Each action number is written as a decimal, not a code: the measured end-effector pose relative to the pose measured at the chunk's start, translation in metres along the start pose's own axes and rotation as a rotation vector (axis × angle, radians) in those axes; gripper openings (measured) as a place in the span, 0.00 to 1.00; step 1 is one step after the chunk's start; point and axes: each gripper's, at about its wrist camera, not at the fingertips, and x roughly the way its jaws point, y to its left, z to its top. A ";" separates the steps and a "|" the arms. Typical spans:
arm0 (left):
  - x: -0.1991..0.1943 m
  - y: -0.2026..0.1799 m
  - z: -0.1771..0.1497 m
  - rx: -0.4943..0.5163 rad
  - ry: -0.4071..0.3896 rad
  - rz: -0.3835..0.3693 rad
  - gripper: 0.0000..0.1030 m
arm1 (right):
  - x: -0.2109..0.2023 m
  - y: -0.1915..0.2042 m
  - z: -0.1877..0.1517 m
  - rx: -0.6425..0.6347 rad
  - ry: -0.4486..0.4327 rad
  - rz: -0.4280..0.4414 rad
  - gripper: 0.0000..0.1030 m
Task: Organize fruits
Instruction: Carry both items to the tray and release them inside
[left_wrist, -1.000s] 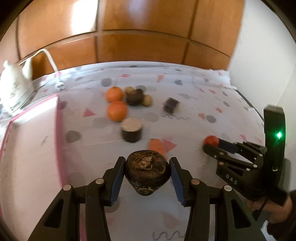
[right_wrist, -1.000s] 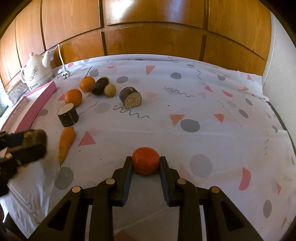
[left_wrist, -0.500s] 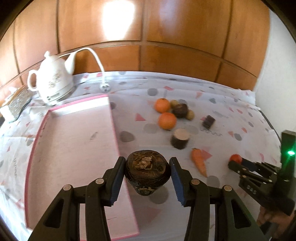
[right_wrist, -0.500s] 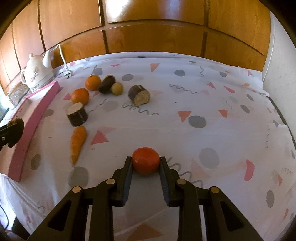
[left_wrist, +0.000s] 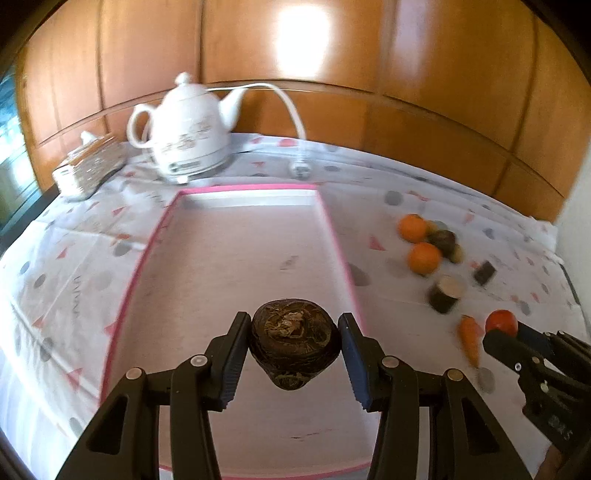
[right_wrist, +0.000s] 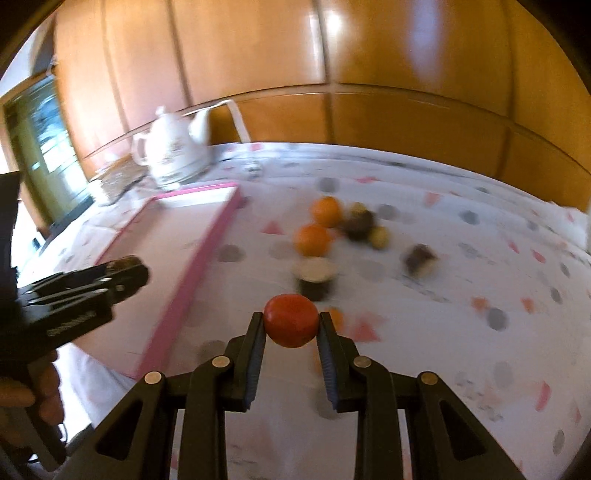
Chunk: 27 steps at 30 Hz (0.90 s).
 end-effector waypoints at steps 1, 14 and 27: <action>0.000 0.003 0.000 -0.006 -0.001 0.009 0.48 | 0.003 0.007 0.003 -0.013 0.005 0.022 0.27; 0.000 0.067 -0.006 -0.145 -0.001 0.136 0.49 | 0.042 0.089 0.046 -0.125 0.047 0.220 0.27; -0.017 0.073 -0.001 -0.180 -0.068 0.116 0.76 | 0.033 0.068 0.030 0.001 0.022 0.169 0.46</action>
